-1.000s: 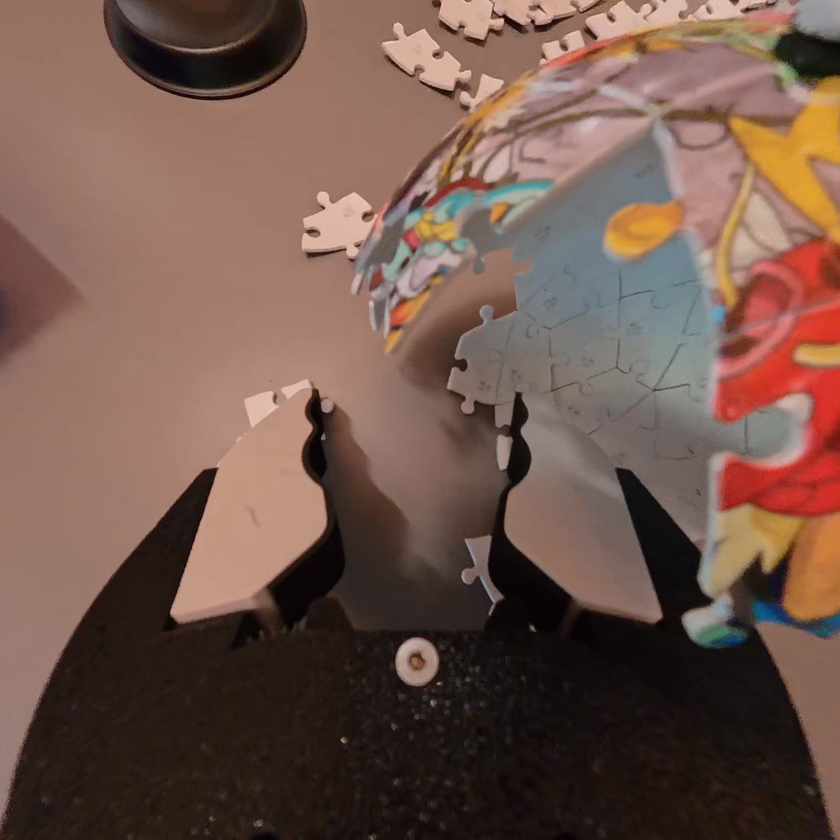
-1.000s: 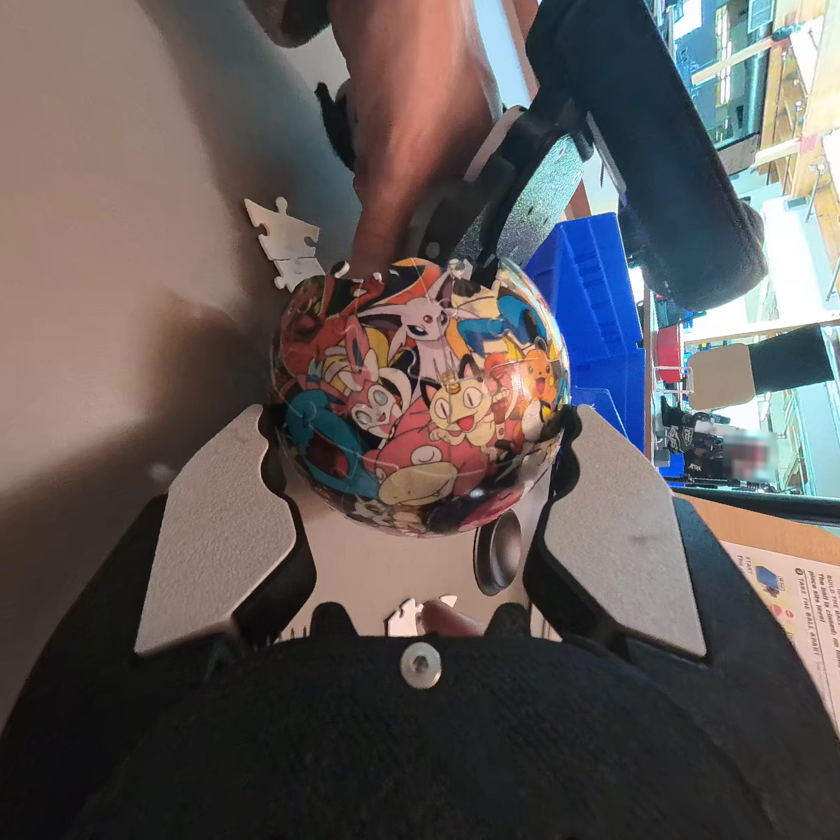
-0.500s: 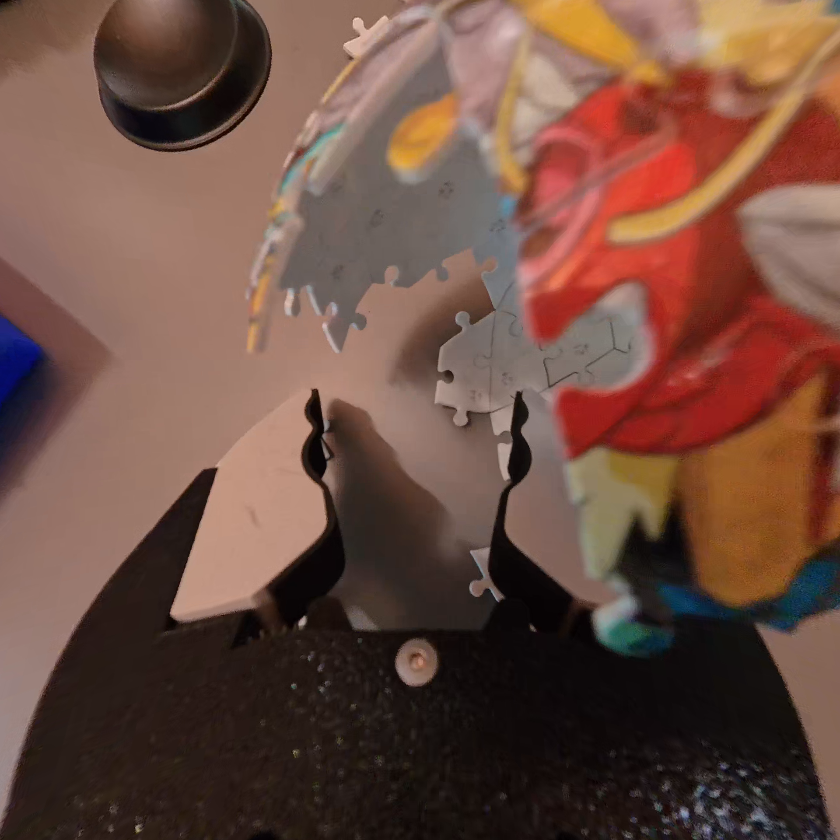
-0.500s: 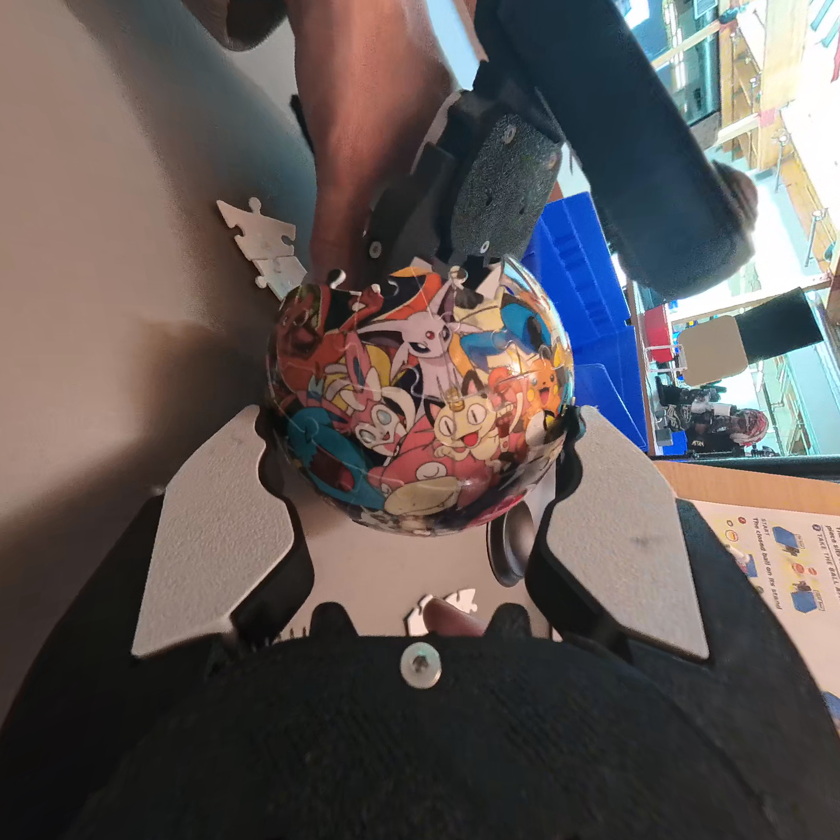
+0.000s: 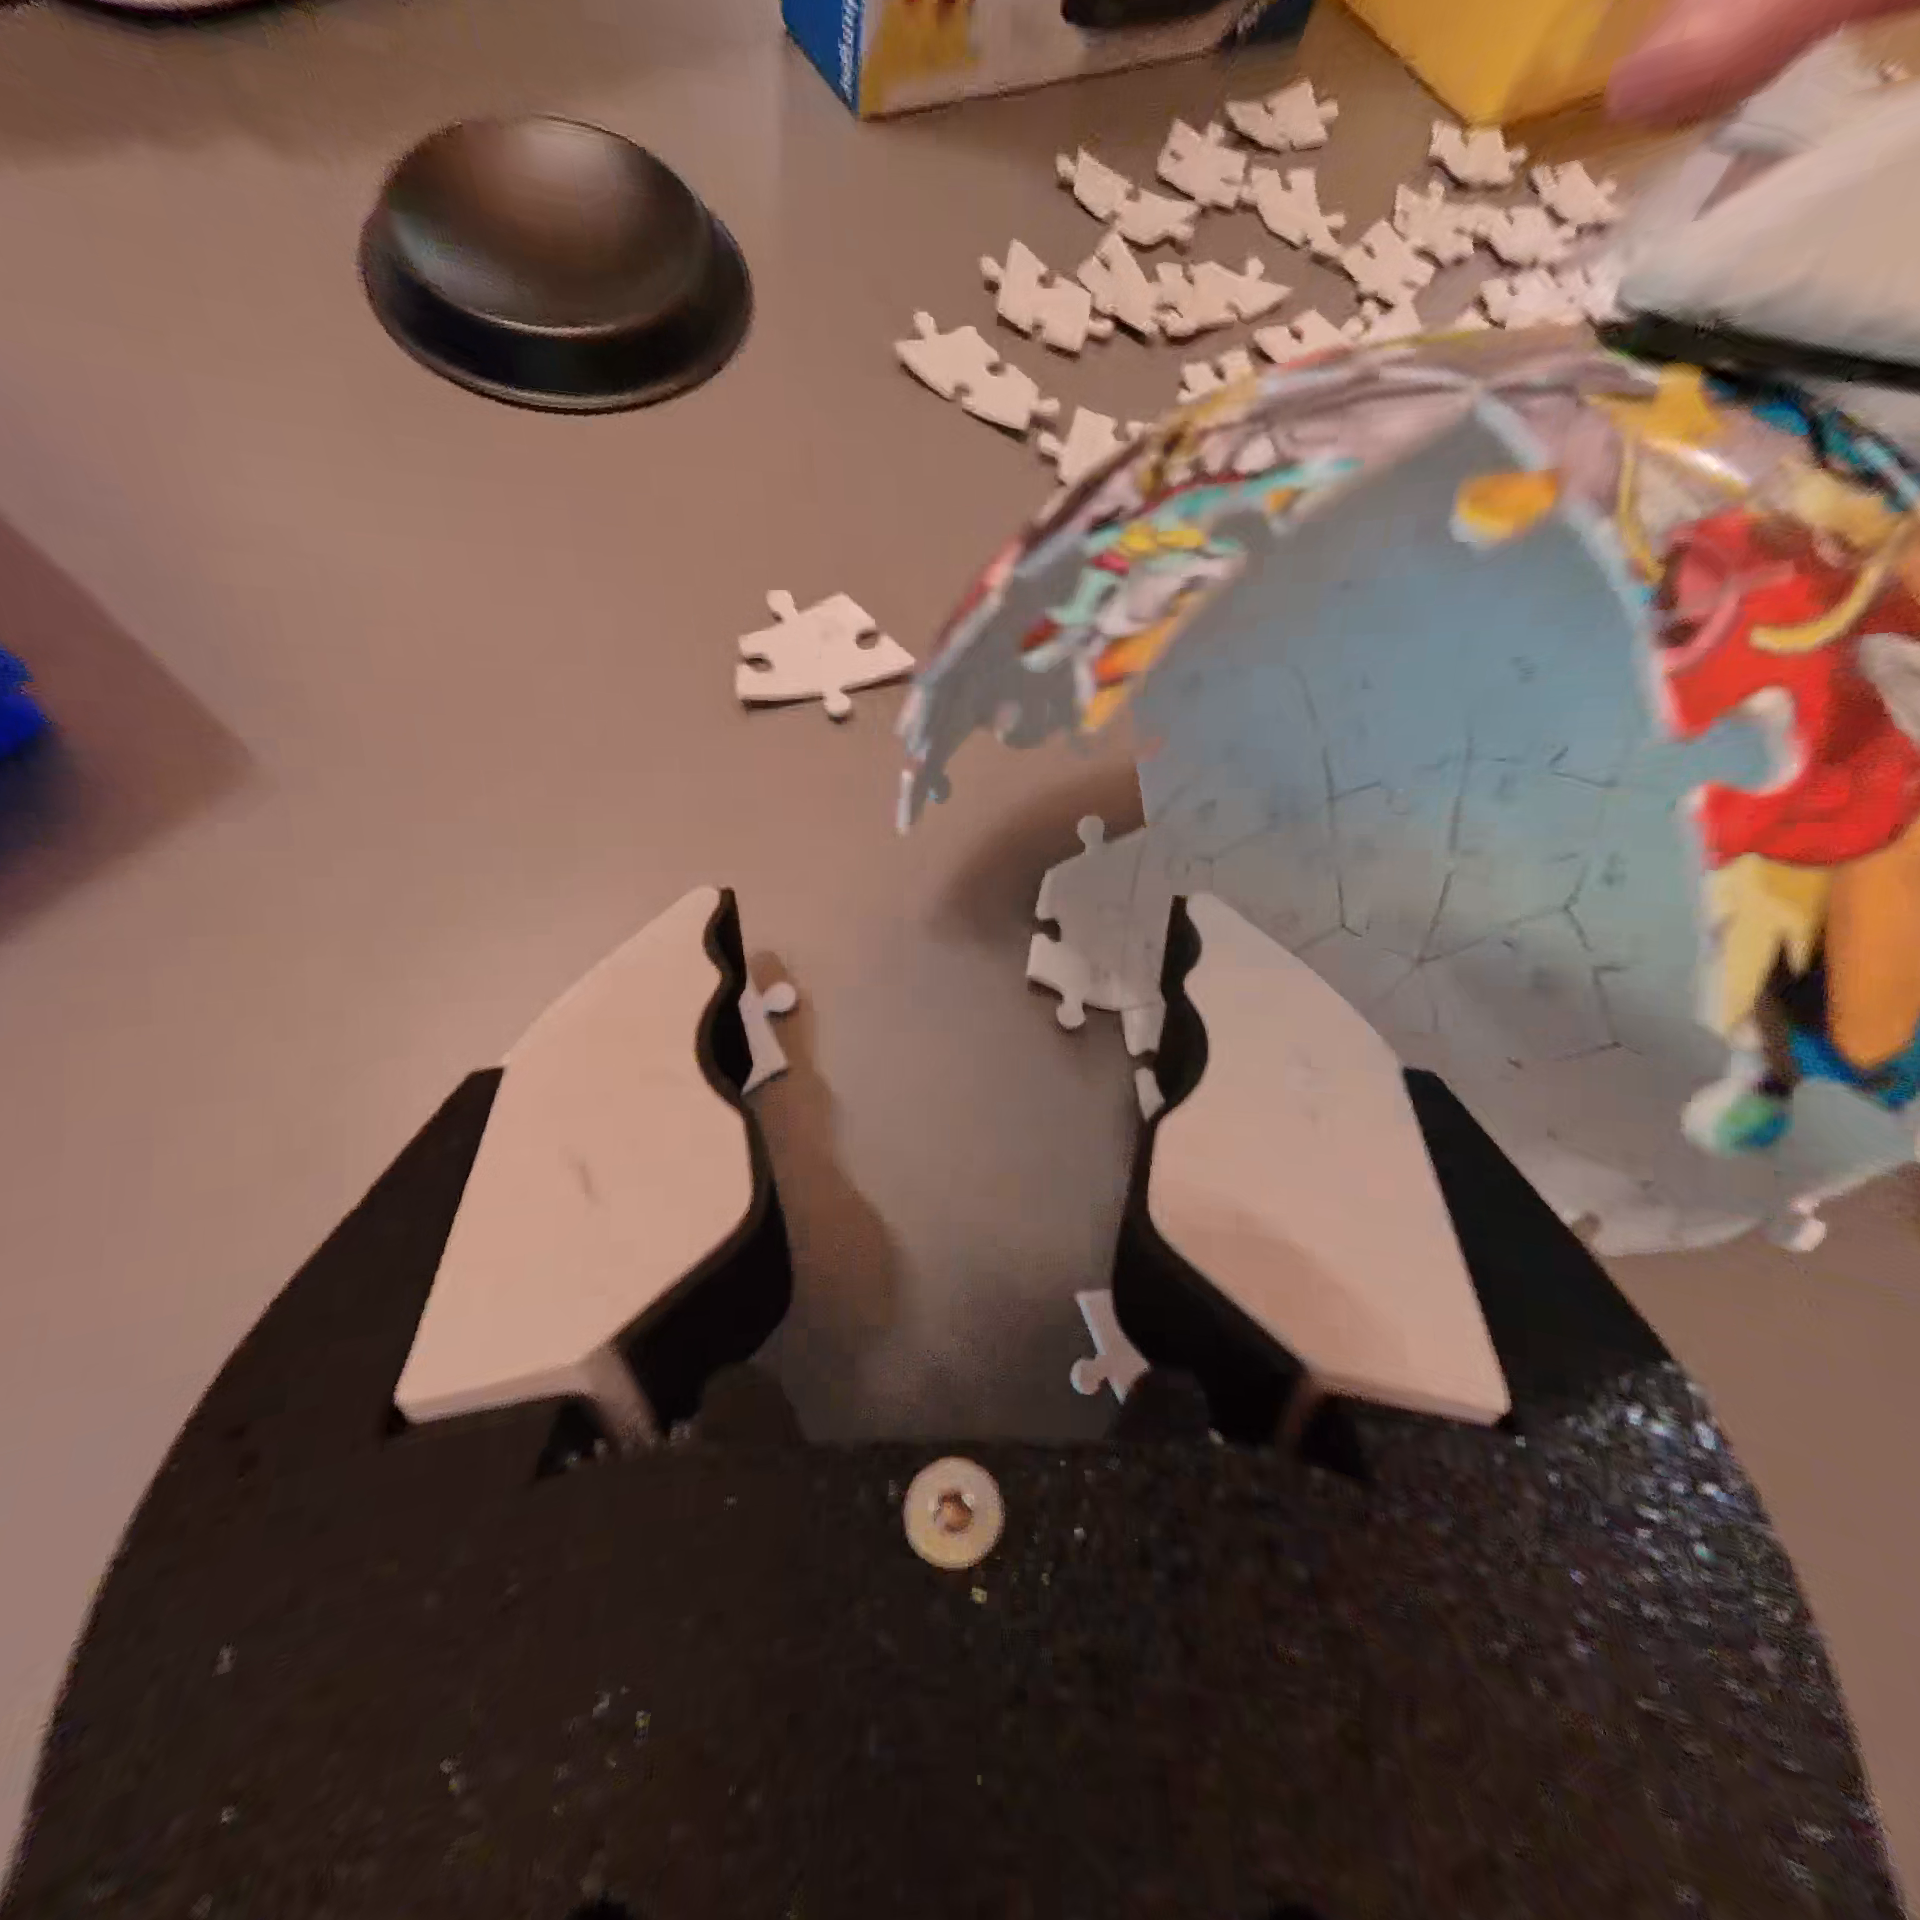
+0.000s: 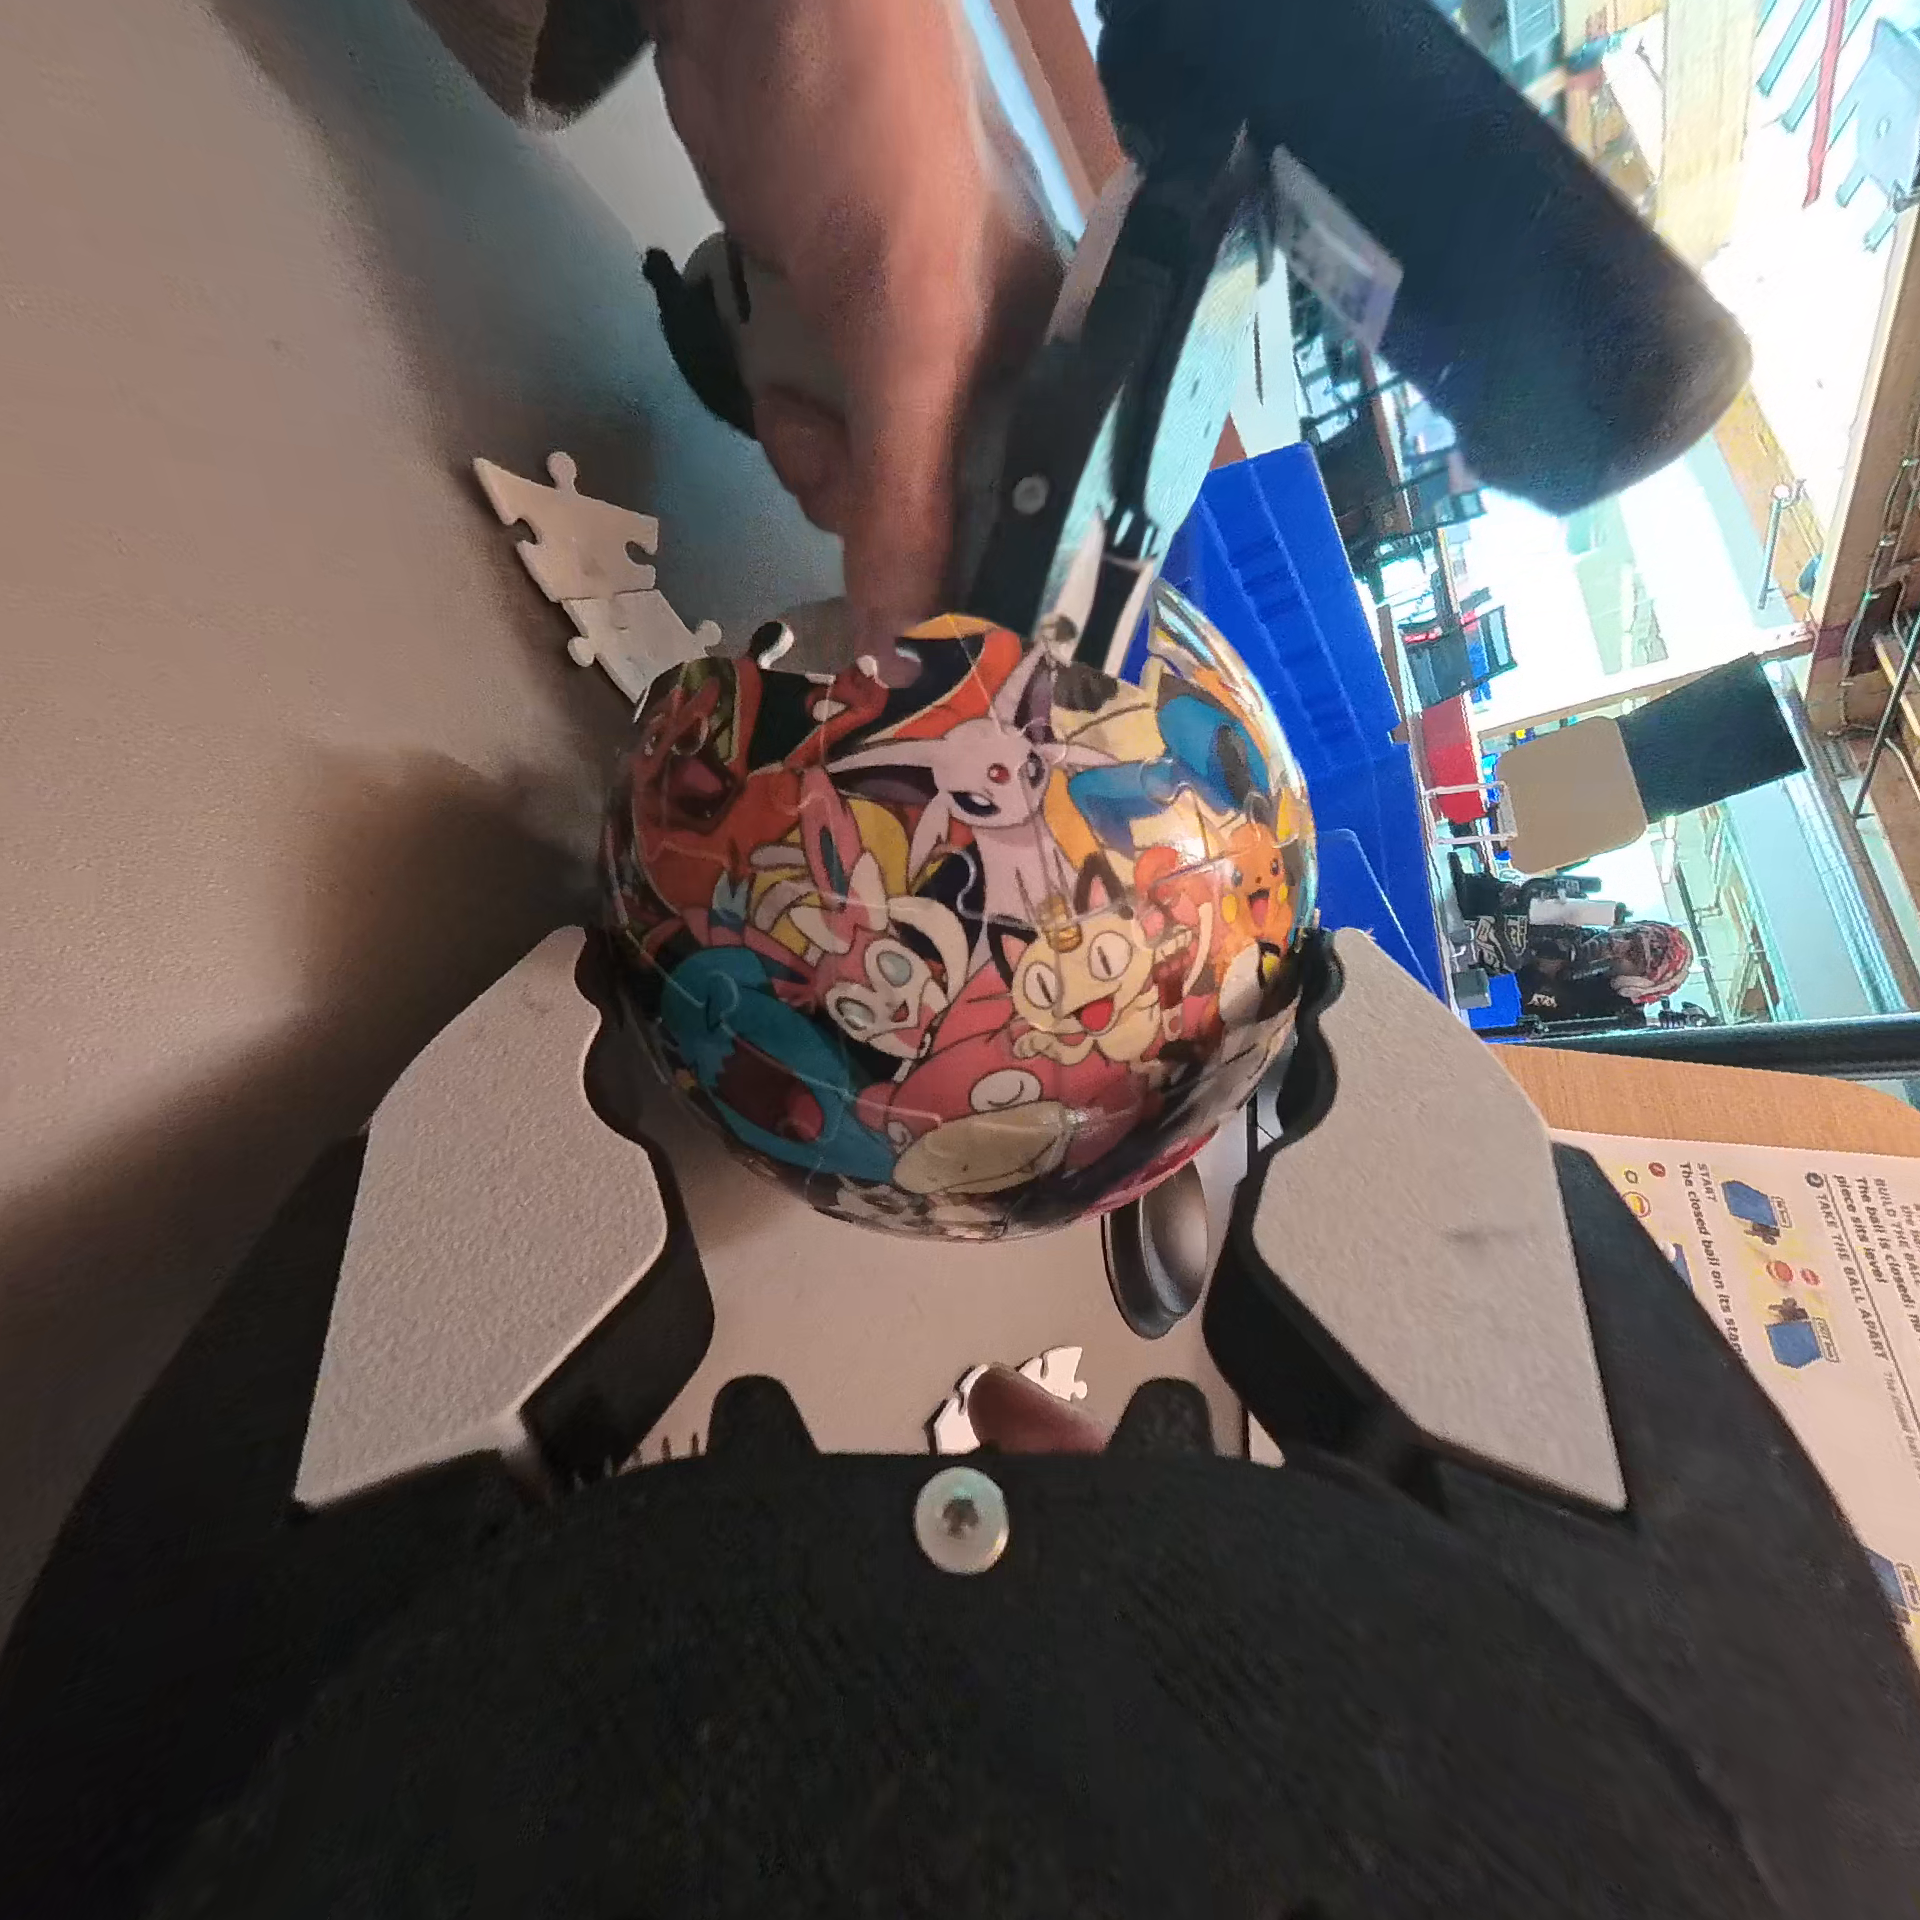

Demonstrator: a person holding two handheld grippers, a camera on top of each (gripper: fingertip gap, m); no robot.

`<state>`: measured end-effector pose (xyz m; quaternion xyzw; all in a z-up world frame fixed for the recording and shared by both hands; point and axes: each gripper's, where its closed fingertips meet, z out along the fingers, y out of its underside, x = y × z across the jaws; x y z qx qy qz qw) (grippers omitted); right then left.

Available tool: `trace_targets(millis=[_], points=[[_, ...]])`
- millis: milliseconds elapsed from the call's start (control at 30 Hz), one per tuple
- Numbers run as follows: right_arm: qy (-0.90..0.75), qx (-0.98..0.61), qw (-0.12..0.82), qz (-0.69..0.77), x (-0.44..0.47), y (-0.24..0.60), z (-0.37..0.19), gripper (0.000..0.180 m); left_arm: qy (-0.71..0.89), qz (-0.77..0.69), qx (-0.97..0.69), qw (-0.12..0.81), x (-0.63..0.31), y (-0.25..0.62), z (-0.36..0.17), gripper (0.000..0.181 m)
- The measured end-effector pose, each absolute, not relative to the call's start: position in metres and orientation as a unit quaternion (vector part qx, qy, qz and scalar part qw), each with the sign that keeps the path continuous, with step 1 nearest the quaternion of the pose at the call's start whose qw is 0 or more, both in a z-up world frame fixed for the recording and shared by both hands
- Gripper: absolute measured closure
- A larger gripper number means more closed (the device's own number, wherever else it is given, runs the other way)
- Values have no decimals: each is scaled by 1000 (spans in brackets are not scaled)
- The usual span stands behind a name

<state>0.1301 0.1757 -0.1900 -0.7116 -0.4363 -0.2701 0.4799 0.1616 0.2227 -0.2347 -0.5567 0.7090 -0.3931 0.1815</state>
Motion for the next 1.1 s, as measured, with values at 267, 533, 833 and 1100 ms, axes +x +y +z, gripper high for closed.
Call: trace_targets(millis=[267,533,833,1100], points=[[-437,-711,479,-272,130,176,-190,58,746,-334,-552,167,156,219,-255,94],[-431,-711,483,-274,130,177,-190,58,772,-275,-536,205,156,221,-260,90],[-417,-703,504,-279,124,173,-188,59,762,-271,-546,217,154,224,-260,87],[-409,-706,505,-281,127,170,-188,59,722,-332,-578,182,151,231,-248,90]])
